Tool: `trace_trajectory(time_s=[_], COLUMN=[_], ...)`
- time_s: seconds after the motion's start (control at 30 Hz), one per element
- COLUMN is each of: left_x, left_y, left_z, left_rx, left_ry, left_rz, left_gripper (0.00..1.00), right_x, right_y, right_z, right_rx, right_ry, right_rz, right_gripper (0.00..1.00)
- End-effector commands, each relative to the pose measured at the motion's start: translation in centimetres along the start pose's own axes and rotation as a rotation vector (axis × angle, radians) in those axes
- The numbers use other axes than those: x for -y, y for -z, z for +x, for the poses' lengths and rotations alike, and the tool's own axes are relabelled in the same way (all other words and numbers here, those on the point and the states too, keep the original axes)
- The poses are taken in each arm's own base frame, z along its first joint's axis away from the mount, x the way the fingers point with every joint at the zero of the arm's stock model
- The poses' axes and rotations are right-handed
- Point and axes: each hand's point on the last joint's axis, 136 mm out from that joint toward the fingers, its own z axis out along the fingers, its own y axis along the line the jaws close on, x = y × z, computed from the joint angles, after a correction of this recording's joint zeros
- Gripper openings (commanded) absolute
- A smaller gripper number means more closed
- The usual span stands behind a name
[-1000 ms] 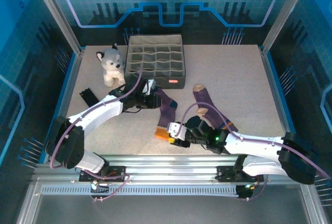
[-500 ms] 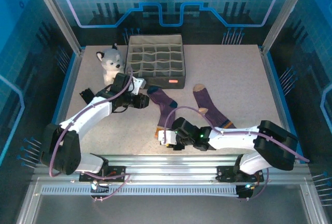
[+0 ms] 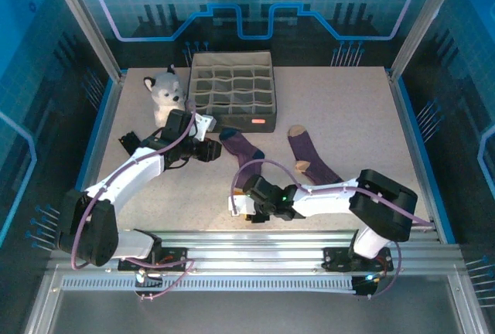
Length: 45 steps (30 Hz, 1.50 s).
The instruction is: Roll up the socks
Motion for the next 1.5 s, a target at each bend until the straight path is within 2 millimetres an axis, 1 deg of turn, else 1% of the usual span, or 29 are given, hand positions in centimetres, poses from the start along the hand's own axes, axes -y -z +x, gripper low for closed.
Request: trace_trajectory(time_s=[0.0,0.13,0.23,0.33,0.43,0.5,0.53,0.6,0.67,0.73,0.77,0.8,0.83,0.93,1.03,1.13,1.2,1.27,1.37,1.47], left_x=[-0.3,-0.5,-0.7,-0.9,-0.8,-0.7,-0.5,0.4,2.0,3.5,4.2,4.8,5.3,6.6,7.5,8.1,9.0,9.3,9.6,9.8], left_y=[0.7,1.0,1.5,2.2,3.3,4.3,4.9,5.9,6.6,6.9,6.9,6.9,6.8,5.8,4.6,2.8,1.8,0.8,-0.6,-2.1], left_z=[-0.2,-0.1,-0.4,-0.8,-1.2,-1.6,-1.8,-1.7,-0.5,1.1,1.9,2.5,2.9,4.9,6.7,8.4,10.0,10.7,11.2,12.4], left_rx=[0.018,0.023,0.038,0.065,0.104,0.15,0.185,0.252,0.324,0.396,0.429,0.446,0.445,0.383,0.336,0.29,0.268,0.261,0.261,0.24], left_ry=[-0.032,-0.042,-0.06,-0.09,-0.164,-0.231,-0.277,-0.405,-0.603,-0.785,-0.85,-0.868,-0.868,-0.884,-0.942,-1.057,-1.182,-1.232,-1.251,-1.296], left_rz=[-0.02,-0.035,-0.057,-0.08,-0.099,-0.118,-0.123,-0.104,-0.051,0.006,0.044,0.083,0.119,0.265,0.357,0.366,0.392,0.377,0.351,0.326], left_gripper=[0.37,0.37,0.37,0.37,0.39,0.4,0.41,0.46,0.5,0.55,0.58,0.6,0.6,0.6,0.55,0.49,0.46,0.48,0.52,0.53], right_x=[0.1,0.2,0.2,0.2,-0.4,-0.4,-0.2,0.1,0.6,1.0,1.2,1.3,1.6,2.2,2.7,2.9,3.1,3.3,3.2,3.0], right_y=[-0.5,-0.7,-0.7,-0.9,-1.1,-1.2,-1.1,-0.7,0.0,0.7,1.0,1.3,1.5,2.2,2.7,3.1,3.2,3.2,3.1,3.1], right_z=[0.3,0.4,0.4,0.7,0.8,0.9,0.9,1.0,0.8,0.8,0.8,0.8,0.8,1.0,0.9,0.5,0.3,0.2,0.4,0.6], right_rx=[-0.051,-0.065,-0.066,-0.077,-0.087,-0.098,-0.102,-0.096,-0.065,-0.044,-0.029,-0.019,-0.007,0.035,0.077,0.106,0.117,0.121,0.115,0.111], right_ry=[0.036,0.03,0.024,-0.003,-0.019,-0.035,-0.055,-0.119,-0.185,-0.232,-0.259,-0.287,-0.31,-0.37,-0.412,-0.44,-0.461,-0.477,-0.489,-0.501], right_rz=[0.025,0.032,0.033,0.024,-0.016,-0.026,-0.026,-0.041,-0.062,-0.078,-0.097,-0.115,-0.127,-0.158,-0.199,-0.263,-0.3,-0.321,-0.34,-0.355], right_gripper=[0.38,0.34,0.23,0.15,0.06,0.02,0.0,0.0,0.0,0.0,0.0,0.0,0.0,0.0,0.0,0.0,0.0,0.0,0.0,0.0])
